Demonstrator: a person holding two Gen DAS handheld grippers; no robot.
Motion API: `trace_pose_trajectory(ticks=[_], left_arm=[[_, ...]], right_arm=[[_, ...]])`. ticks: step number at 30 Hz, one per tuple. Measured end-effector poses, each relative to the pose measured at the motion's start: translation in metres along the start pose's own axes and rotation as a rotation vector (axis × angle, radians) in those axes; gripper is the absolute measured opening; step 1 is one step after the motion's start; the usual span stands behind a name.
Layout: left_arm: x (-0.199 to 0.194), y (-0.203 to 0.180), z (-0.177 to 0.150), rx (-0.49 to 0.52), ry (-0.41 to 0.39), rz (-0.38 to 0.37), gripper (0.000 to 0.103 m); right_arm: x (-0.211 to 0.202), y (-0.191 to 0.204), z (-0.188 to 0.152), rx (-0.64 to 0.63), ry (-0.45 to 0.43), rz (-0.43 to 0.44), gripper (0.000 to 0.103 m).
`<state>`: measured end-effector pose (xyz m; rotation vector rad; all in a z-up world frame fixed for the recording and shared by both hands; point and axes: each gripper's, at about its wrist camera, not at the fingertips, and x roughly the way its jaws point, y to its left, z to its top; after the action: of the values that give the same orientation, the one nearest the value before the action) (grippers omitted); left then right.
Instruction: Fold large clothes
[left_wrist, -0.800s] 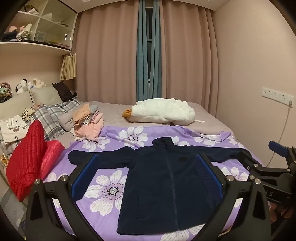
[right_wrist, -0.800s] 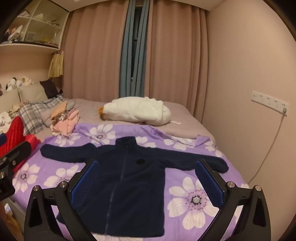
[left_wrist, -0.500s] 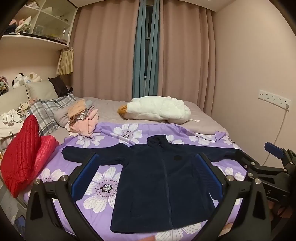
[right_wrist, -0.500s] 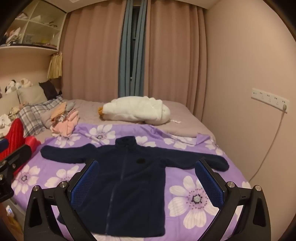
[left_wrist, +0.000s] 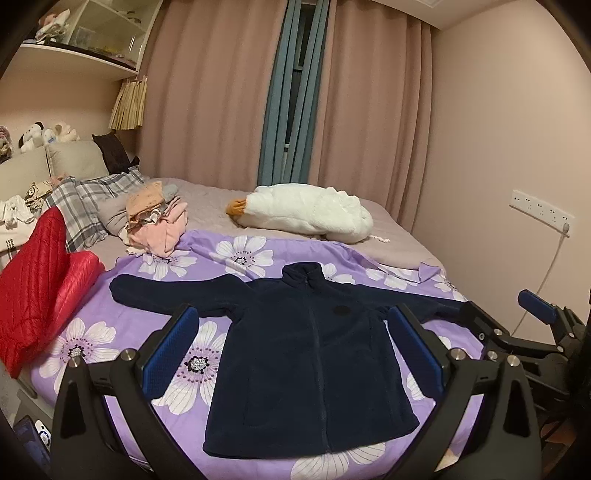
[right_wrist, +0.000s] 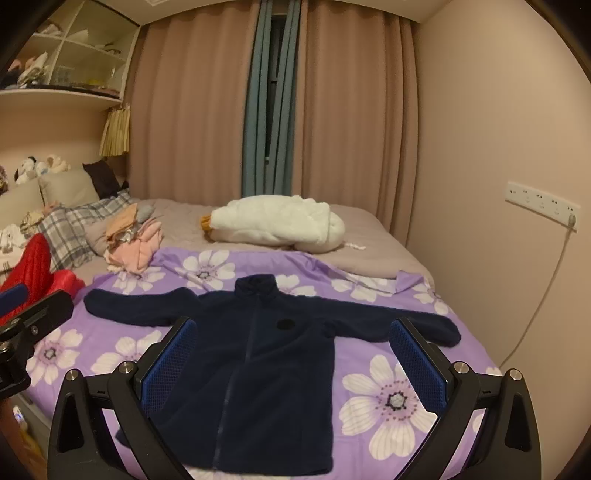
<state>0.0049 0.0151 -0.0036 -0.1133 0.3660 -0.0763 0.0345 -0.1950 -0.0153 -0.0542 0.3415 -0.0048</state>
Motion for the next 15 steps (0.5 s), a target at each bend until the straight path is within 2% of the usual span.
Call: trace_pose_trajectory(ticks=[3, 15], left_arm=[[0.0000, -0.0021, -0.0012, 0.015, -0.008, 0.017, 0.102], [-0.0020, -0.0009, 0.0006, 0.011, -0.015, 0.007, 0.102]], right_arm=[[0.0014, 0.0008, -0.0015, -0.006, -0.001, 0.003, 0.103], [-0.0017, -0.0047, -0.0010, 0.005, -0.017, -0.003, 0.103]])
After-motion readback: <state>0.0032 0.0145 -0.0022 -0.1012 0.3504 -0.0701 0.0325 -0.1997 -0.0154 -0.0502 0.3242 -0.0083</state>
